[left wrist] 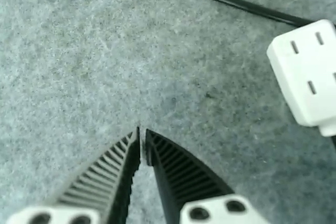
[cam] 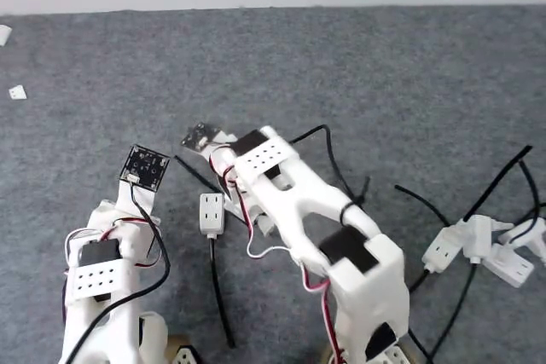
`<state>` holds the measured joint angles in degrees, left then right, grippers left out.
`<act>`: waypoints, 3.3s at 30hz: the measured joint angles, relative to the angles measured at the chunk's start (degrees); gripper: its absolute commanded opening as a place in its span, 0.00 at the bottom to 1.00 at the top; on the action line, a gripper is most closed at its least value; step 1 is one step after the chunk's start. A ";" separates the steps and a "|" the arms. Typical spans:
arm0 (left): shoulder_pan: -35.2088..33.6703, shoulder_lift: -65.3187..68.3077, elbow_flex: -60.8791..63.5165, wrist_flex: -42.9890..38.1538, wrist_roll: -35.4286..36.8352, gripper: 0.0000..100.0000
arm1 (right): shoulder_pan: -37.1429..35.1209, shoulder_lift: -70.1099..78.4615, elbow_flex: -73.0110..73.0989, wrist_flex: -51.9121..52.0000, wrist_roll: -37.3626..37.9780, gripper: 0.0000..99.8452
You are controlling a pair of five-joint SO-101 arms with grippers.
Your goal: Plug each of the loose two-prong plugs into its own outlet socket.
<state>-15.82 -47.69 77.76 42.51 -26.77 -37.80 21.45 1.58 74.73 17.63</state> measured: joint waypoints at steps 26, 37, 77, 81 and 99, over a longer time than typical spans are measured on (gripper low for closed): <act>2.73 30.24 -20.66 12.13 -7.30 0.01 | -11.96 -38.59 5.27 4.92 -15.21 0.01; 7.65 1.32 -0.26 9.93 -11.78 0.01 | -14.07 -38.95 6.07 3.60 -15.38 0.01; 1.67 -20.92 10.99 -3.69 11.34 0.02 | -5.98 -27.87 28.66 -34.64 -28.66 0.01; 1.67 -20.92 10.99 -3.69 10.46 0.01 | -5.98 -27.69 28.66 -36.22 -28.04 0.01; 1.67 -20.92 10.99 -3.69 9.32 0.01 | -5.98 -27.52 28.66 -38.68 -23.03 0.01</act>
<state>-14.15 -68.62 88.75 38.81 -17.45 -43.78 -6.07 30.24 36.04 -5.41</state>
